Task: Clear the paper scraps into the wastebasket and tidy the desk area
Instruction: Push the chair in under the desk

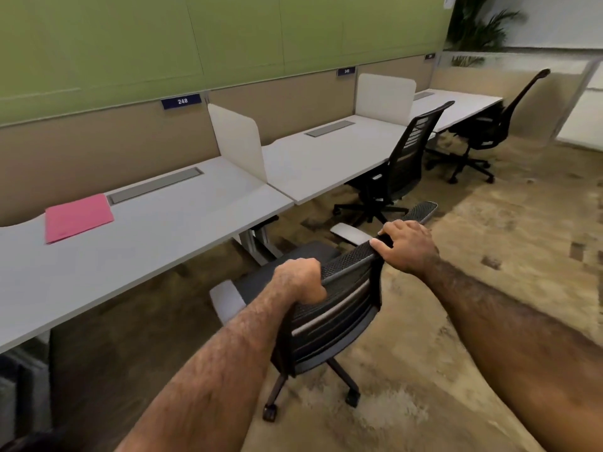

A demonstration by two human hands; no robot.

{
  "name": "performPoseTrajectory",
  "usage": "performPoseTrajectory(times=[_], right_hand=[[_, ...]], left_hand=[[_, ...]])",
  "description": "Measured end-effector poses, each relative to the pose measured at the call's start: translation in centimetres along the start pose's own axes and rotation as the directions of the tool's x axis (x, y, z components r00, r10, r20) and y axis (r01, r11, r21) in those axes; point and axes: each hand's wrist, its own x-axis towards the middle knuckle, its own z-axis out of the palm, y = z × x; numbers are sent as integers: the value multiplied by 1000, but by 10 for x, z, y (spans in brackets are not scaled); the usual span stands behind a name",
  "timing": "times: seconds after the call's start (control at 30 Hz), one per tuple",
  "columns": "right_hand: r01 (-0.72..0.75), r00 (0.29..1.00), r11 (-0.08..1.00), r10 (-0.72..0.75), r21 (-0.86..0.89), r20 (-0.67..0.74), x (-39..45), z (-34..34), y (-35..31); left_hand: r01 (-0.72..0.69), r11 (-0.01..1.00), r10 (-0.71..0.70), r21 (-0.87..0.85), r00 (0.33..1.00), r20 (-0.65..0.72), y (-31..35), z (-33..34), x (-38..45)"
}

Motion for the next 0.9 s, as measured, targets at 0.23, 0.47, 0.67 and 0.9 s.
performPoseTrajectory(times=[0.23, 0.47, 0.67, 0.9], right_hand=[[-45, 992, 995, 33, 93, 121, -33, -17, -47], [-115, 993, 988, 115, 104, 3, -81, -10, -65], [-333, 934, 825, 355, 456, 40, -104, -9, -97], [-278, 908, 765, 407, 582, -102, -145, -10, -171]], left_hand=[[161, 984, -170, -82, 979, -112, -83, 7, -55], [198, 966, -229, -167, 954, -193, -153, 15, -104], [175, 964, -213, -202, 959, -185, -213, 16, -148], [122, 859, -141, -497, 990, 0, -275, 14, -207]])
